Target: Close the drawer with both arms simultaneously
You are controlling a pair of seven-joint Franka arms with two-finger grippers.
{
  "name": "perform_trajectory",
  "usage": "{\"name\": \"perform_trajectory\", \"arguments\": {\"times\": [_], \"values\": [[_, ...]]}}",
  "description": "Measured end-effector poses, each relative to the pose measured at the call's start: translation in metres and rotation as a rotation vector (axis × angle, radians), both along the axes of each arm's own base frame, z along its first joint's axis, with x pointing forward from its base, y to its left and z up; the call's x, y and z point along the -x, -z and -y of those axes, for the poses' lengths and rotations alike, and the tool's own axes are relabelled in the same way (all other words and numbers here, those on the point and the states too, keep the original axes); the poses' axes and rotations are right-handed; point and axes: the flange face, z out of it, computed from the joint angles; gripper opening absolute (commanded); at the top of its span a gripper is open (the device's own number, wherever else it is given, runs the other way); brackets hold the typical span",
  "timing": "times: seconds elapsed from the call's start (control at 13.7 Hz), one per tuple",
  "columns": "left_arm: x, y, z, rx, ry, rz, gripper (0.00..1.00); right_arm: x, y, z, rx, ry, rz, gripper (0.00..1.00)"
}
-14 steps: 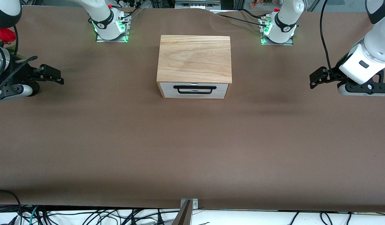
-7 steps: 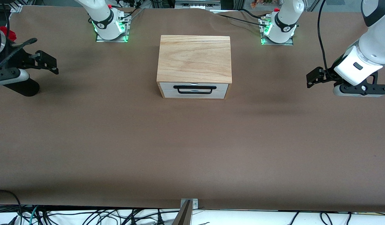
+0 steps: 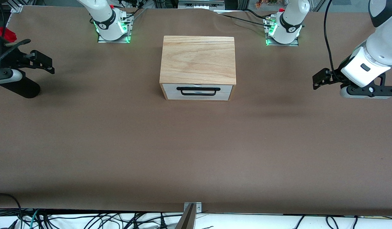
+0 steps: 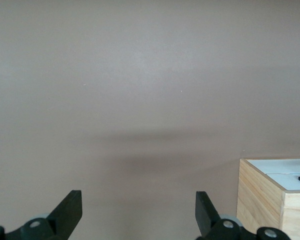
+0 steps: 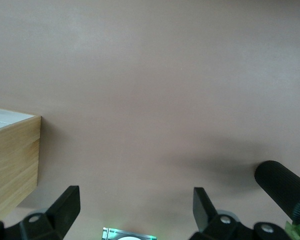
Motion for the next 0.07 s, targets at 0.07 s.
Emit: {"name": "perform_trajectory", "arguments": {"times": [0.07], "values": [[0.0001,0.0,0.0004,0.0,0.001,0.0,1.0,0.0009,0.0006,-0.0027,0.001,0.0,-0.006,1.0]]}}
